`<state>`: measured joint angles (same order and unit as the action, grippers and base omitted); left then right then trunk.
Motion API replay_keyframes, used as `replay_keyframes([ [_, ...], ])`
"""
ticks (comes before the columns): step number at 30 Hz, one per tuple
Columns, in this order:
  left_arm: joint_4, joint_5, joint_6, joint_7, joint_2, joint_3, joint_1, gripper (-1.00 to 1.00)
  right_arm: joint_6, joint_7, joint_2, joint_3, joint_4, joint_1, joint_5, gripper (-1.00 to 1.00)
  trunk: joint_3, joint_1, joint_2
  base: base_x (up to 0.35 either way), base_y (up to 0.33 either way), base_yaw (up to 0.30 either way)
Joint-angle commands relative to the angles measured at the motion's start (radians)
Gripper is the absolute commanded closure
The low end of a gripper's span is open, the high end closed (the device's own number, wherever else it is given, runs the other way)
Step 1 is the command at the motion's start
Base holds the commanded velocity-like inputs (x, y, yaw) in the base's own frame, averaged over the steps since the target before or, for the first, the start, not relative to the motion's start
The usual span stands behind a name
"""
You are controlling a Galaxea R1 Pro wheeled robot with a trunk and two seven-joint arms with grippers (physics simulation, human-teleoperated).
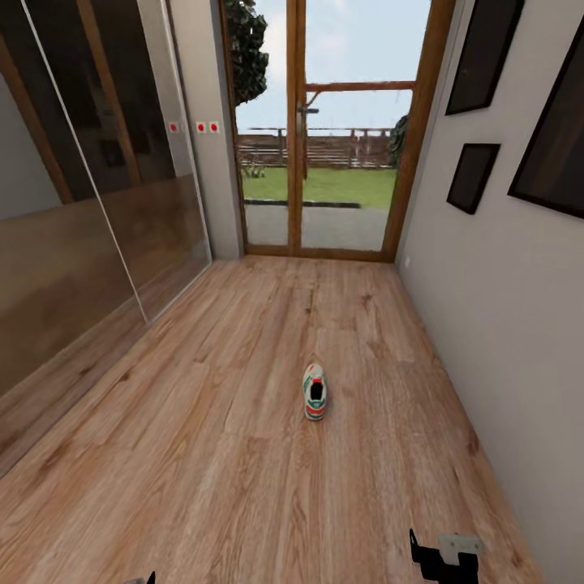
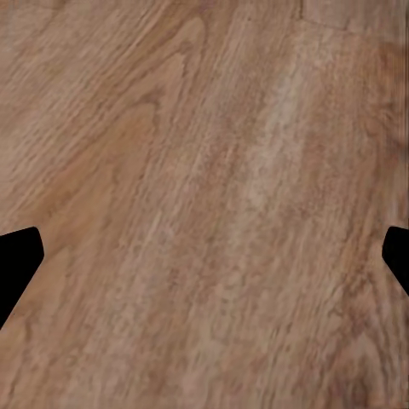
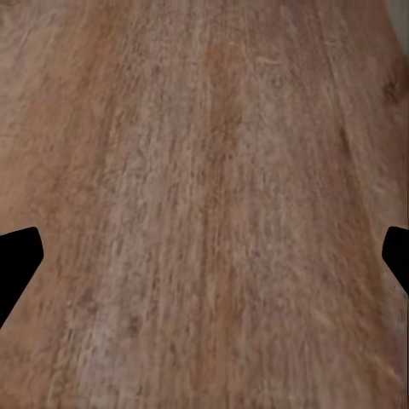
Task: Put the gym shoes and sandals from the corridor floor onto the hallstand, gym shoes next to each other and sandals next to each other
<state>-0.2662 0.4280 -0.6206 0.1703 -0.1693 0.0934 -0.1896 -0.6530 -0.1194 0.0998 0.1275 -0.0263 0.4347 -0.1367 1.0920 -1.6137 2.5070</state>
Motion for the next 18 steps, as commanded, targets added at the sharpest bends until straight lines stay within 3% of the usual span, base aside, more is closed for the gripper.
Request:
replay_keyframes([
  [1, 0.001, 0.011, -0.004, 0.003, -0.001, 0.008, -0.001, -1.00, -0.002, -0.002, 0.000, 0.009, 0.000, 0.000, -0.009, -1.00, 0.001, 0.000, 0.000, 0.286, -0.208, 0.000],
  [18, 0.001, 0.011, -0.004, 0.003, -0.001, 0.008, -0.001, -1.00, -0.002, -0.002, -0.003, 0.009, -0.001, -0.001, -0.012, -1.00, 0.001, 0.000, 0.000, 0.285, -0.208, 0.000],
])
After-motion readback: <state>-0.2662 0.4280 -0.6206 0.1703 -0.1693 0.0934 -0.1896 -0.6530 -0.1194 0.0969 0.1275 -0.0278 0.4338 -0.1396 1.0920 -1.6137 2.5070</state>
